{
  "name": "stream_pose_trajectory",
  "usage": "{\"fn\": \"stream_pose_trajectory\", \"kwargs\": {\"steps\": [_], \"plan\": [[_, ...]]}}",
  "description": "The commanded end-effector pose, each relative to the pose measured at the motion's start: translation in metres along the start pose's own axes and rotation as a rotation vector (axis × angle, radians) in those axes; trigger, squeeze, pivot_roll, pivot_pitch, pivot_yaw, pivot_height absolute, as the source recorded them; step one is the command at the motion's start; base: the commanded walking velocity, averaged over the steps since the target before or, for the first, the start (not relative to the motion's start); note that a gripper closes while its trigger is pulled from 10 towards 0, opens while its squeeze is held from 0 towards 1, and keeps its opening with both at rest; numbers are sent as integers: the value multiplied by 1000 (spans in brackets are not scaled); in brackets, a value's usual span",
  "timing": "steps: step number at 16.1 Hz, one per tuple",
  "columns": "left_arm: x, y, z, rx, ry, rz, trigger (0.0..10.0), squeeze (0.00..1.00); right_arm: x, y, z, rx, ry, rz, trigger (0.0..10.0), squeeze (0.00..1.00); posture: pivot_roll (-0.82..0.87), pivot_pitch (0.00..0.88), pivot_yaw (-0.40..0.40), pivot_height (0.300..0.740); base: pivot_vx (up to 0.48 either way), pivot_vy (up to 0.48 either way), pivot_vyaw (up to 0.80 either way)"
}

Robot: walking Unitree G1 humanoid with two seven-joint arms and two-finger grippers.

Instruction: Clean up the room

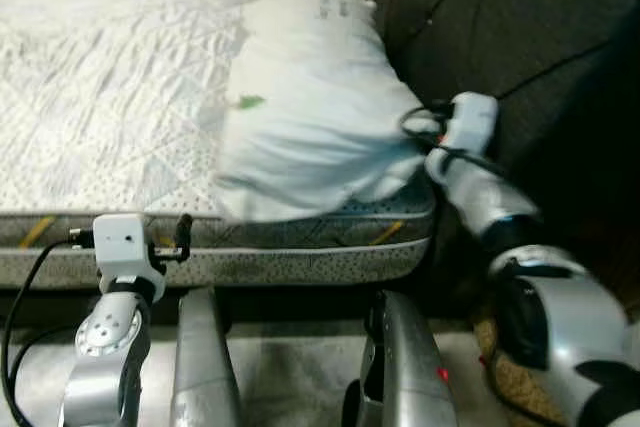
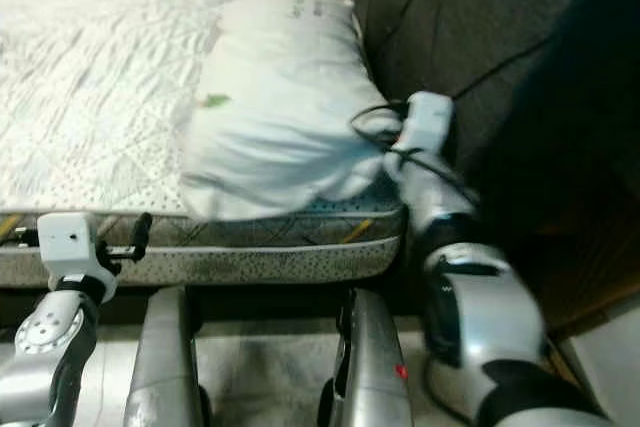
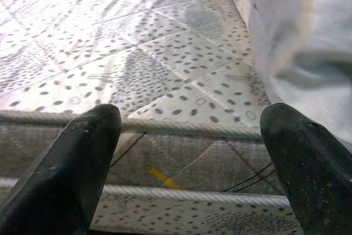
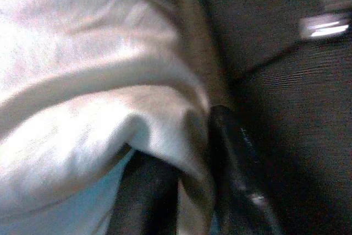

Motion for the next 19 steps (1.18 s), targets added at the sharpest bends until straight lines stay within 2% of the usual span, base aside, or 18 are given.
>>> {"fn": "stream_pose_trajectory", "kwargs": {"steps": [1,3,4,6,8,10,13,15,18,19], "plan": [[-1,2,-2,-4,3,4,10000,0,20,-9,-29,-90,-48,-80,0,0,87,0,-67,487,0,0,0],[-2,4,-5,-9,4,2,10000,0,16,-19,-58,-181,-54,-89,0,0,81,0,-70,487,0,0,0],[-2,6,-6,-15,3,-1,10000,0,7,-30,-77,-232,-59,-80,0,0,70,0,-65,487,0,0,0],[-3,8,-8,-24,2,-3,10000,0,-19,-52,-88,-237,-60,-37,0,0,52,0,-51,487,0,0,0],[-3,10,-10,-35,5,-4,10000,0,-37,-66,-86,-235,-47,-15,0,0,49,0,-45,487,0,0,0],[-1,11,-10,-41,9,-9,10000,0,-56,-79,-69,-189,-38,-2,0,0,40,0,-37,487,0,0,0],[-3,11,-11,-52,14,-7,10000,0,-65,-76,-54,-171,-20,11,0,0,40,0,-33,487,0,0,0],[-2,13,-12,-62,22,-14,10000,0,-40,-65,-51,-181,-20,-44,0,0,51,0,-25,487,0,0,0],[0,15,-7,-46,24,-18,10000,0,16,-56,-71,-262,-24,-187,0,0,55,0,-24,487,0,0,0],[0,15,-7,-44,24,-18,10000,0,26,-57,-76,-278,-26,-210,0,0,54,0,-24,487,0,0,0]]}}
Point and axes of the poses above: a point about 5 cm out from each wrist's last joint towards the gripper, its own y axis pointing out of the wrist towards the gripper, its own x axis along the axis of the wrist's last joint, z = x × y, the point moved 1 cm from there along y, pointing out of the wrist towards the gripper, and after that the axes turned 13 degrees about y, right-handed, at the moved point
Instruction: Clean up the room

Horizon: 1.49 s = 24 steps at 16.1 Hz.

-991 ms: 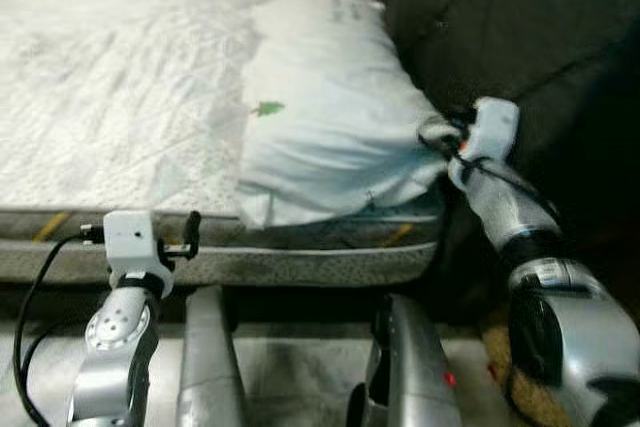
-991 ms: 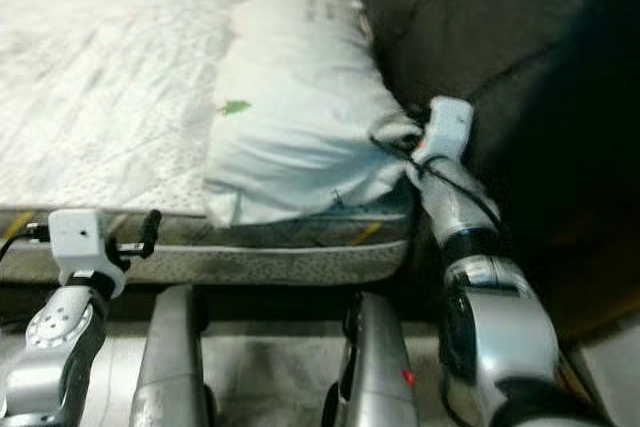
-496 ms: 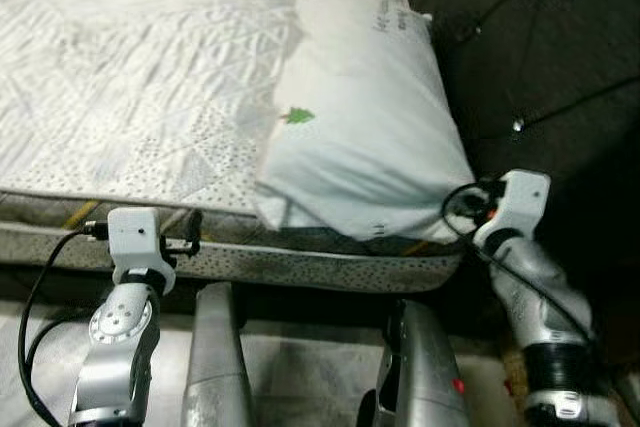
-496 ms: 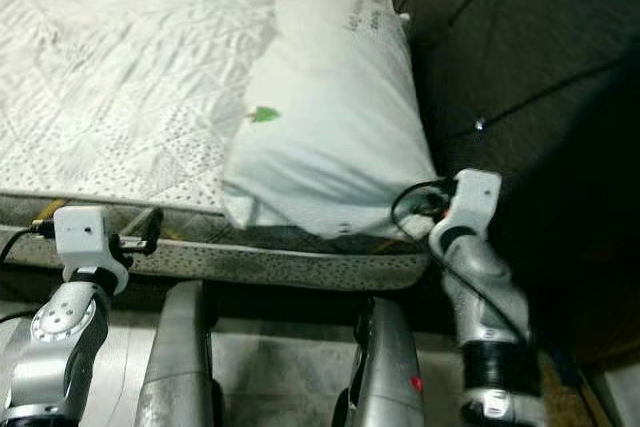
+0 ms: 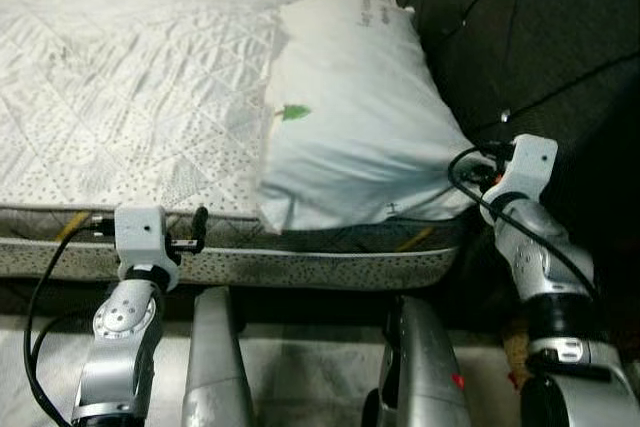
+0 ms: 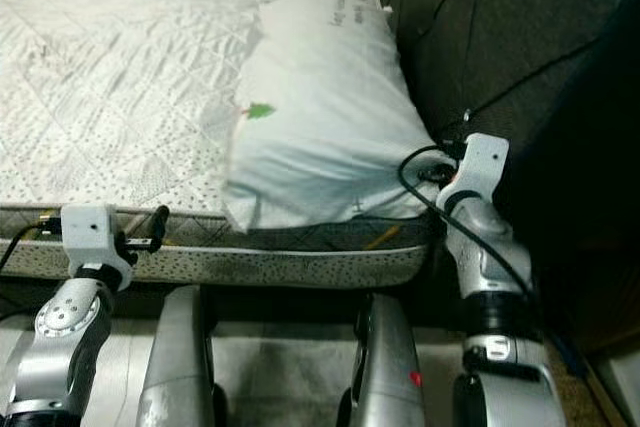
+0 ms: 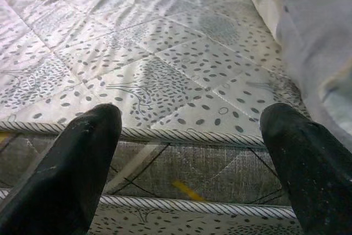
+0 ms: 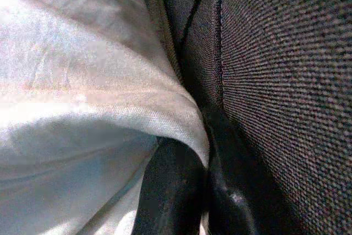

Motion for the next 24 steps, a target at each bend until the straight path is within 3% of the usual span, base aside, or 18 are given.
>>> {"fn": "stream_pose_trajectory", "kwargs": {"steps": [1,3,5,6,7,10,12,15,16,17,19,21,24], "plan": [[-3,1,2,7,4,10,10000,0,49,-3,-30,-106,7,-169,0,0,53,0,-24,487,0,0,0],[-2,3,1,7,2,8,10000,0,64,-3,-42,-146,7,-215,0,0,46,0,-21,487,0,0,0],[-3,4,1,7,0,7,10000,0,58,-6,-47,-161,2,-215,0,0,39,0,-17,487,0,0,0],[-2,5,0,2,-3,3,10000,0,43,-10,-45,-139,-9,-185,1882,0,33,0,-13,487,0,0,0],[-1,5,-1,-2,-8,-1,10000,0,27,-13,-40,-111,-14,-152,10000,1000,29,0,-11,487,0,0,0],[-1,7,-3,-4,-9,-2,10000,0,4,-24,-25,-40,10,-163,10000,1000,27,0,-7,487,0,0,0],[-1,7,-2,-3,-7,-3,10000,0,2,-39,-12,-2,-61,-266,10000,1000,29,0,-6,487,0,0,0],[-1,6,-1,-5,-3,-4,10000,0,30,-50,5,42,-214,-455,10000,1000,27,0,-2,487,0,0,0],[-2,6,-1,-7,0,-3,10000,0,48,-52,16,69,-228,-532,10000,1000,28,0,-2,487,0,0,0],[-1,7,-1,-7,0,-5,10000,0,53,-53,21,93,-229,-551,10000,1000,28,0,-2,487,0,0,0],[2,7,0,-1,5,-19,10000,0,40,-63,30,149,-287,-543,10000,1000,26,0,-4,487,0,0,0],[2,6,1,-5,8,-21,10000,0,4,-76,32,212,-277,-434,10000,1000,29,0,-5,487,0,0,0],[2,6,1,-8,9,-22,10000,0,-23,-90,35,265,-245,-348,10000,1000,30,0,-1,487,0,0,0]]}}
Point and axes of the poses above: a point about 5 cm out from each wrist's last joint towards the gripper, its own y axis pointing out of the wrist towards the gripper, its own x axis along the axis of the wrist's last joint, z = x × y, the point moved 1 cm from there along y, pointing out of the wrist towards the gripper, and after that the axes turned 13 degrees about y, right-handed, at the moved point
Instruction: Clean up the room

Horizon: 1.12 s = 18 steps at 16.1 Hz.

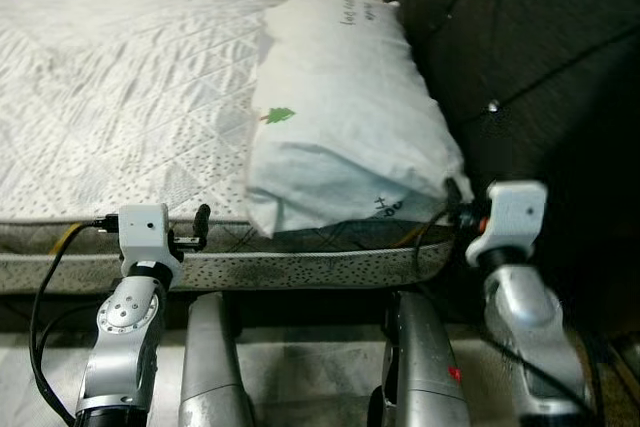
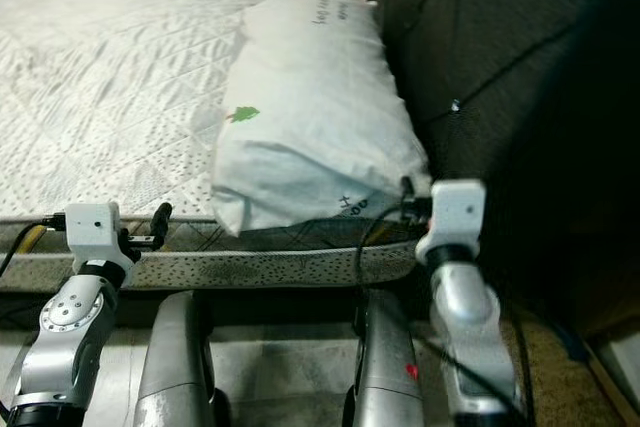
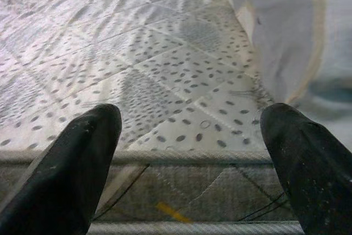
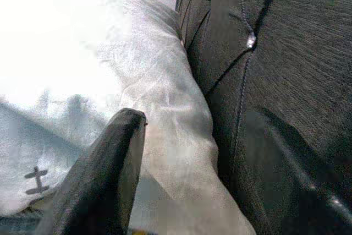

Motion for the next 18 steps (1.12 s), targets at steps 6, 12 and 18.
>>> {"fn": "stream_pose_trajectory", "kwargs": {"steps": [6,12,18], "plan": [[7,6,0,-4,-2,-36,10000,0,26,23,33,133,184,-85,10000,969,22,0,10,497,0,0,0],[13,12,-4,-10,-8,-53,10000,0,31,37,41,136,223,-95,10000,0,22,0,12,567,0,0,0],[12,12,-7,6,-38,-46,10000,0,33,40,28,93,205,-97,10000,0,17,0,8,636,0,0,0]]}}
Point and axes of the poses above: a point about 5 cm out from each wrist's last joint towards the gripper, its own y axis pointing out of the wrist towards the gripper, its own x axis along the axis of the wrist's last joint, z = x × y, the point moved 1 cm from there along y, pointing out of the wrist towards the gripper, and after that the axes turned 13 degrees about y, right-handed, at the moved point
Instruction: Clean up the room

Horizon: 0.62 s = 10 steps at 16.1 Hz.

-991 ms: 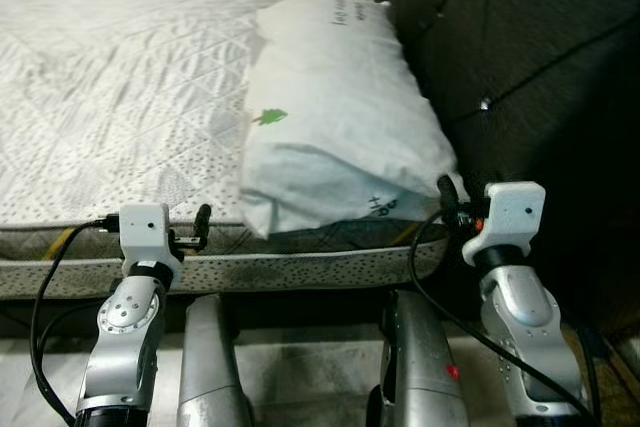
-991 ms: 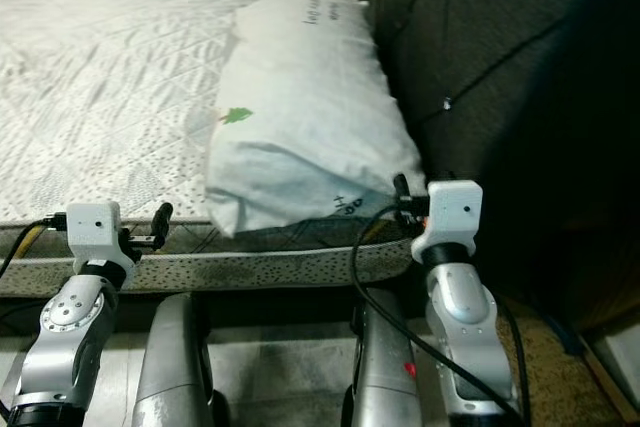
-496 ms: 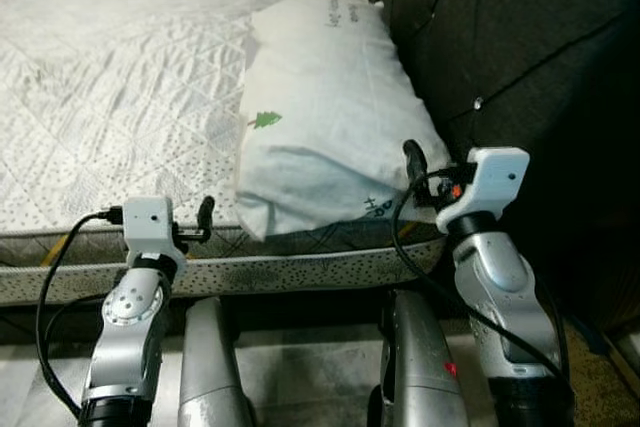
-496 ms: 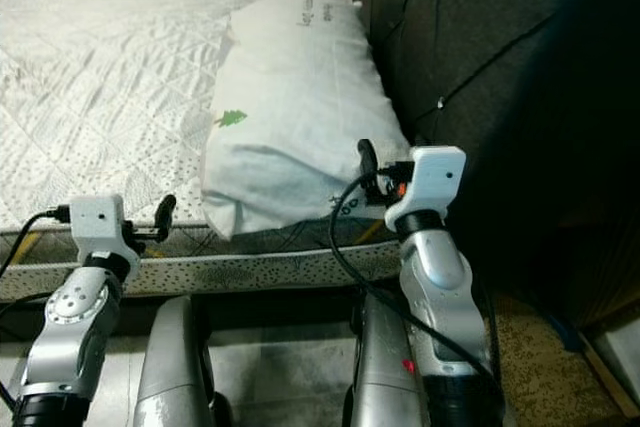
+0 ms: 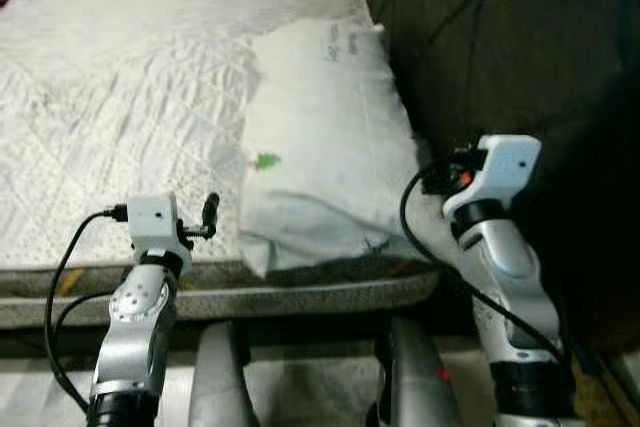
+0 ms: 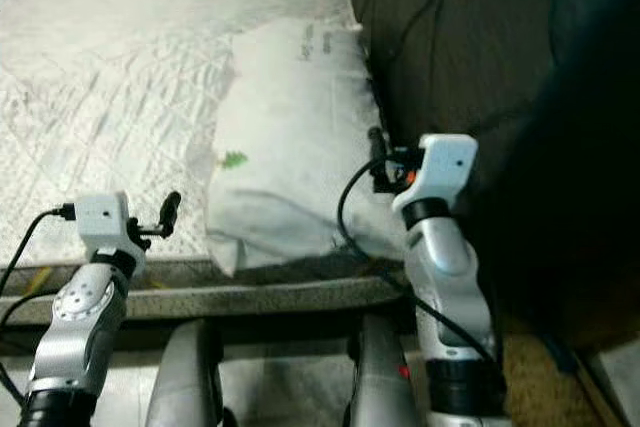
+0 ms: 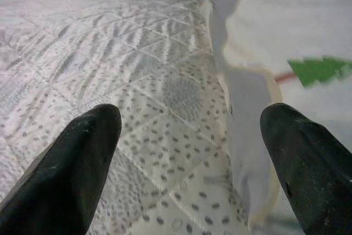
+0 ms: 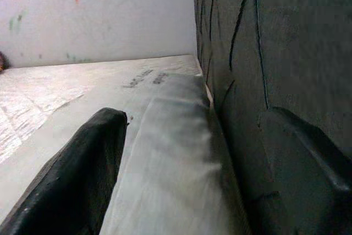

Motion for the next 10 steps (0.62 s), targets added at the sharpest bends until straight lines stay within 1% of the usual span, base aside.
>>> {"fn": "stream_pose_trajectory", "kwargs": {"steps": [1,5,6,7,8,10], "plan": [[1,2,2,11,1,4,10000,0,1,3,0,-3,-1,2,10000,0,16,0,7,651,0,0,0],[1,3,3,13,13,-4,10000,0,2,4,-1,-14,-11,-3,10000,0,14,0,6,700,0,0,0],[2,3,3,12,7,-12,10000,0,2,4,-2,-17,-12,-4,10000,0,15,0,5,715,0,0,0],[6,3,4,30,-17,-29,10000,0,3,4,-2,-18,-13,-7,10000,0,14,0,6,730,0,0,0],[7,4,5,38,-28,-29,10000,0,3,3,-3,-19,-16,-7,10000,0,16,0,5,739,0,0,0],[6,4,5,45,-24,-15,10000,0,2,3,-4,-28,-23,-7,10000,0,14,0,5,740,0,0,0]]}}
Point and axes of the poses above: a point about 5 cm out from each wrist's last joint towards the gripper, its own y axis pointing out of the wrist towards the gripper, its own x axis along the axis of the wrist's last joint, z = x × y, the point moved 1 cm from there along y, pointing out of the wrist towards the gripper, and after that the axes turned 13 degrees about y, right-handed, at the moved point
